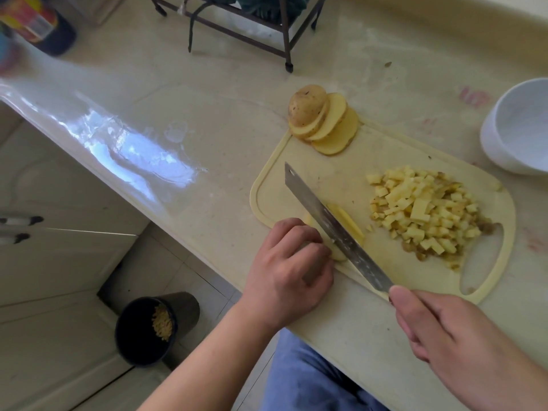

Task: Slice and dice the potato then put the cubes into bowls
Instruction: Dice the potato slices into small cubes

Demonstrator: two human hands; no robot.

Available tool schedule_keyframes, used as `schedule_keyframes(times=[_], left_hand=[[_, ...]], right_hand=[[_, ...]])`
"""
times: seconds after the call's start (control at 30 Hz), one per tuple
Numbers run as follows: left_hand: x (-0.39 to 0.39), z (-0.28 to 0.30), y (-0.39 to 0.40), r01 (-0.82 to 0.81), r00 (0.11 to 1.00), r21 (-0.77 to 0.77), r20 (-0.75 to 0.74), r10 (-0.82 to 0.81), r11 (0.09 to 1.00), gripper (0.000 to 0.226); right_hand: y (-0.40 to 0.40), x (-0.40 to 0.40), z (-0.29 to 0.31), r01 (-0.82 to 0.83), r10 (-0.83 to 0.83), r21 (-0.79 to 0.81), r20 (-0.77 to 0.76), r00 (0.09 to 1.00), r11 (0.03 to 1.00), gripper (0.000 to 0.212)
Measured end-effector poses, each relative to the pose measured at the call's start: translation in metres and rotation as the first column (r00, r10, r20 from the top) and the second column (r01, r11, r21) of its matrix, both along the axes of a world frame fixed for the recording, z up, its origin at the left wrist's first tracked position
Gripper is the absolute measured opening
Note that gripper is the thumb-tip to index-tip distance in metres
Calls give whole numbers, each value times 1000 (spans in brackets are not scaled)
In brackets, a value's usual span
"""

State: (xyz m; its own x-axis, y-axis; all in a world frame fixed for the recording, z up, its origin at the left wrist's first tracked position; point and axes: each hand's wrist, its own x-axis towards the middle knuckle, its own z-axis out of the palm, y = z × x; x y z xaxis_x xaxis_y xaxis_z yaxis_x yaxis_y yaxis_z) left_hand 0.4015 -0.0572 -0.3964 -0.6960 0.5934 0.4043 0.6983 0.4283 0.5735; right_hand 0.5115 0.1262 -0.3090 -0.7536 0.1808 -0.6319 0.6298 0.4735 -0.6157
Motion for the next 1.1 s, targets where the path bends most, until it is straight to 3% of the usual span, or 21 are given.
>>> schedule_keyframes(times=[0.23, 0.5, 0.87, 1.1], left_hand=[[1, -3, 0, -8, 1000, 19, 2, 8, 1000, 8], [4, -4, -3, -7, 999, 27, -40, 8, 1000, 9], [3, -6, -2, -1, 1000, 14, -22, 1, 1000, 7], [2, -5, -2, 11, 1000, 29, -7, -10, 1000, 7]], right_hand=[[1, 4, -1, 136, -111, -194, 132, 985, 972, 79], [2, 11, 5, 166, -152, -176, 90, 984, 970, 89], [2, 23, 6, -4, 14, -90, 109, 994, 996, 96], [-3, 24, 8, -31, 32, -13, 84, 996, 999, 100]])
